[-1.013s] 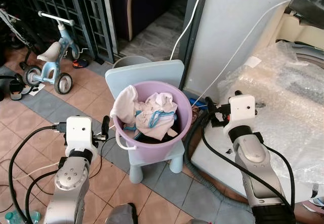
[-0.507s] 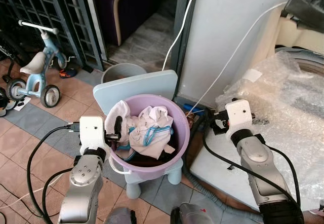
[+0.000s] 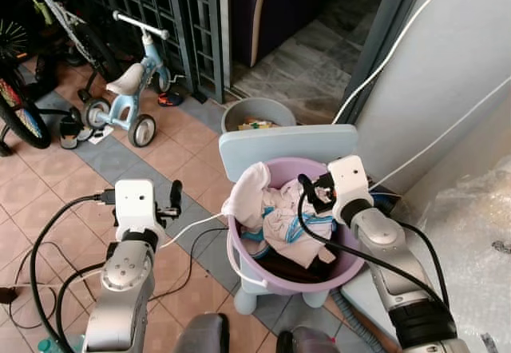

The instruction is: Clothes washing

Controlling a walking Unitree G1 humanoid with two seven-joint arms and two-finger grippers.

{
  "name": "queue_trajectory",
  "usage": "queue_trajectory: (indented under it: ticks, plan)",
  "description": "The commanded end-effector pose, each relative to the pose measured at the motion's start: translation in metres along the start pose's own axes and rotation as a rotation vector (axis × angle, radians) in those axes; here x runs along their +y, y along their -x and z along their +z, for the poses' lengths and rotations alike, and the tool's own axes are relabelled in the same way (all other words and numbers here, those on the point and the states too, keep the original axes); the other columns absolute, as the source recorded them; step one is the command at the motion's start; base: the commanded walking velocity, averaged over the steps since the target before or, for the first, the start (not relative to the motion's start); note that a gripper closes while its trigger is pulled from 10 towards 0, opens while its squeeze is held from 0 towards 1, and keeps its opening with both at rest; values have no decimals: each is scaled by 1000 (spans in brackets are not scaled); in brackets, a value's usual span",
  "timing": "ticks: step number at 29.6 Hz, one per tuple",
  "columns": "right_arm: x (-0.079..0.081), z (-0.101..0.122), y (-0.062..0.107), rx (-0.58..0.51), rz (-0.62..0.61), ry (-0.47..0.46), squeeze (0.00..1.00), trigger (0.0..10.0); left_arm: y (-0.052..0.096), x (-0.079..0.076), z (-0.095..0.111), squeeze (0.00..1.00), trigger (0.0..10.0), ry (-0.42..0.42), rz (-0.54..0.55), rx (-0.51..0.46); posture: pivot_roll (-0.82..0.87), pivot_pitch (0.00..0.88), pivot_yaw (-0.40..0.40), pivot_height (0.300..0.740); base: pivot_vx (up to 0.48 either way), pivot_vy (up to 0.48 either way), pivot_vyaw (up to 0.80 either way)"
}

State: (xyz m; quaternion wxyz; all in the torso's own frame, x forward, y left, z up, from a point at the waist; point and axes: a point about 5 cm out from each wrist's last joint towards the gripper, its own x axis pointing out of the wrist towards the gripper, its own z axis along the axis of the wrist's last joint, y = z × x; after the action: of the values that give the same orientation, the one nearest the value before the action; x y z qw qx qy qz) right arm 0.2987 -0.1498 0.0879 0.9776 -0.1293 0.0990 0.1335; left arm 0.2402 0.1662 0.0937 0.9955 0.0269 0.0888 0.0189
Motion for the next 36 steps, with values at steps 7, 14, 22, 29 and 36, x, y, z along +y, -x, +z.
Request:
queue_trajectory:
  ticks: [7, 14, 22, 29, 36]
  plan:
    - [-7, -4, -12, 100, -20, 48, 0, 10000, 6, 0, -4, 0, 10000, 1, 6, 43, 83, 157, -50, 740, 0, 0, 0]
    - [-3, -16, -21, 176, 0, 15, 0, 10000, 18, 6, -7, 0, 10000, -25, -25, 81, 121, 194, -37, 740, 50, 0, 0]
    - [3, -35, -31, 332, -2, 36, 0, 10000, 30, 15, -9, 0, 10000, -73, 20, 140, 165, 242, -30, 740, 314, 0, 0]
    - [6, -45, -37, 423, 51, 1, 0, 10000, 41, 12, -10, 0, 10000, -75, 34, 179, 189, 276, -47, 740, 0, 0, 0]
    - [13, -59, -38, 547, 66, -30, 0, 10000, 60, 11, -15, 0, 10000, -94, 51, 241, 233, 308, -82, 740, 0, 0, 0]
